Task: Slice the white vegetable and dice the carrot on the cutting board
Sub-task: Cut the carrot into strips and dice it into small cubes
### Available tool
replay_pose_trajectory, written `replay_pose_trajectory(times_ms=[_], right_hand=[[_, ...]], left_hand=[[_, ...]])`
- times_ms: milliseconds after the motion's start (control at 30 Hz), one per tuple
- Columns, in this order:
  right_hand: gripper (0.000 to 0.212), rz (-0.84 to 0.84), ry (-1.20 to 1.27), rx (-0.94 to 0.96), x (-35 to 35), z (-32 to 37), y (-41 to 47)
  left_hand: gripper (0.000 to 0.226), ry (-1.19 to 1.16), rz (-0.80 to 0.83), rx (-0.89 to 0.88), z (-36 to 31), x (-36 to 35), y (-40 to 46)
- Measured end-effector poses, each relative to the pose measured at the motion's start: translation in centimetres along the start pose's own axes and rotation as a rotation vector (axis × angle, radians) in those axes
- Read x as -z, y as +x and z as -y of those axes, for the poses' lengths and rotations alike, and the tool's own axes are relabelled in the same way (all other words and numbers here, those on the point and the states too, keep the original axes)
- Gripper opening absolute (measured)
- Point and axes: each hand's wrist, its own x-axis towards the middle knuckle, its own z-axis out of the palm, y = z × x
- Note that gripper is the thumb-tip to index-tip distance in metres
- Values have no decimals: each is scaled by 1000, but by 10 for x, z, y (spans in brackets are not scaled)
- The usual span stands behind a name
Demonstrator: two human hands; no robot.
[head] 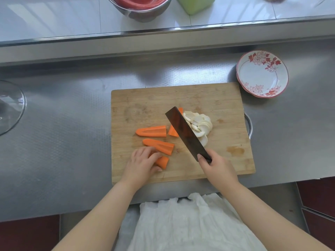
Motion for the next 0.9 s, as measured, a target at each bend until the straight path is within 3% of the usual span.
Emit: replay_pose_trajectory(times_ms=[267, 533, 767, 900], right_hand=[[16, -11, -23, 0, -4, -4, -3], [16, -16, -1, -19, -4, -7, -7], [13, -12, 16, -22, -5, -12, -15], [13, -9, 4, -17, -5, -14, -18]], left_hand=[[46, 131, 12, -127, 1, -3, 12], [36, 137, -156, -192, -1, 2, 24], [28, 141, -24, -215, -3, 7, 48], [38, 144, 24, -242, -2, 8, 52]])
